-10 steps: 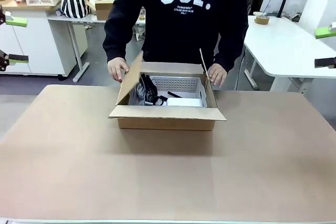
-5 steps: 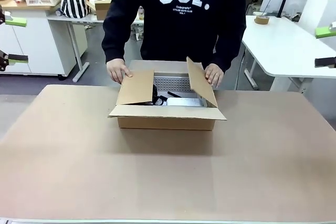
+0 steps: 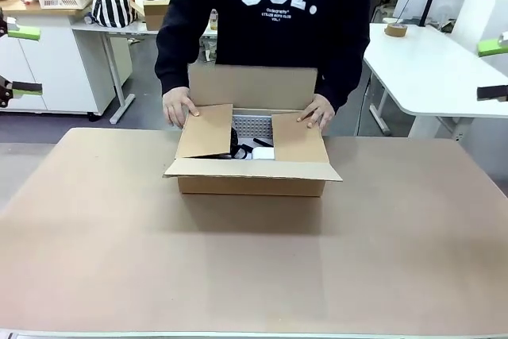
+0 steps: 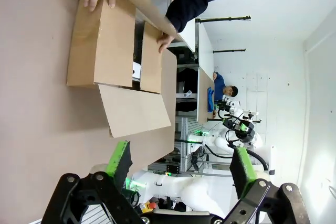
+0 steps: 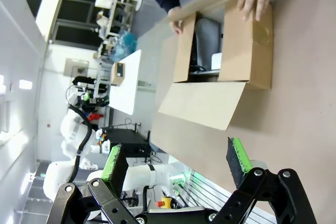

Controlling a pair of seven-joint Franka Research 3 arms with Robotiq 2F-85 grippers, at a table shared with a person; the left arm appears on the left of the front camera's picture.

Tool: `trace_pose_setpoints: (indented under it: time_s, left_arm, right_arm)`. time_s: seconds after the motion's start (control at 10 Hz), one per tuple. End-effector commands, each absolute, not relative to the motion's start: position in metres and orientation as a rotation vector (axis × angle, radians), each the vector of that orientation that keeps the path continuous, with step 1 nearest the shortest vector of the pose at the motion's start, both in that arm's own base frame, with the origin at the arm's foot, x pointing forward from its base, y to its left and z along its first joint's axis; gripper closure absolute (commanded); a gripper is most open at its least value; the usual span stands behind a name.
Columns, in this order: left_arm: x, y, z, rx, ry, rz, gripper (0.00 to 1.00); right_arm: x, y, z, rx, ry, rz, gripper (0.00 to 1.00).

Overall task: Pack the gift set into the box.
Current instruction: Press and hold the closed box until the human finishes sealing it.

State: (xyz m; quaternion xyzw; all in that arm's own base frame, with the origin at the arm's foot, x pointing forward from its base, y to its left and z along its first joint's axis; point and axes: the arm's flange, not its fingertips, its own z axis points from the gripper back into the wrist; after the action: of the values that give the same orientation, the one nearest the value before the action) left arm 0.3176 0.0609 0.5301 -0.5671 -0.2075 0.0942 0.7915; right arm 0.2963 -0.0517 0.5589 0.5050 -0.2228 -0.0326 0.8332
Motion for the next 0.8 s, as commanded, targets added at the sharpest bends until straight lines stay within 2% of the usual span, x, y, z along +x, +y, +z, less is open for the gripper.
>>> trace_pose_setpoints:
  time_s: [0.0, 0.7]
  left_arm:
    - [0.3197, 0.0602, 0.5293, -1.235, -0.468, 0.182, 0.00]
    - [0.3197, 0.0602, 0.5293, -1.235, -0.468, 0.182, 0.00]
  right_arm:
    - [0.2998, -0.0513, 0.5601, 1.090, -0.495, -0.044, 0.00]
    - [0.2998, -0.0513, 0.5601, 1.090, -0.495, -0.044, 0.00]
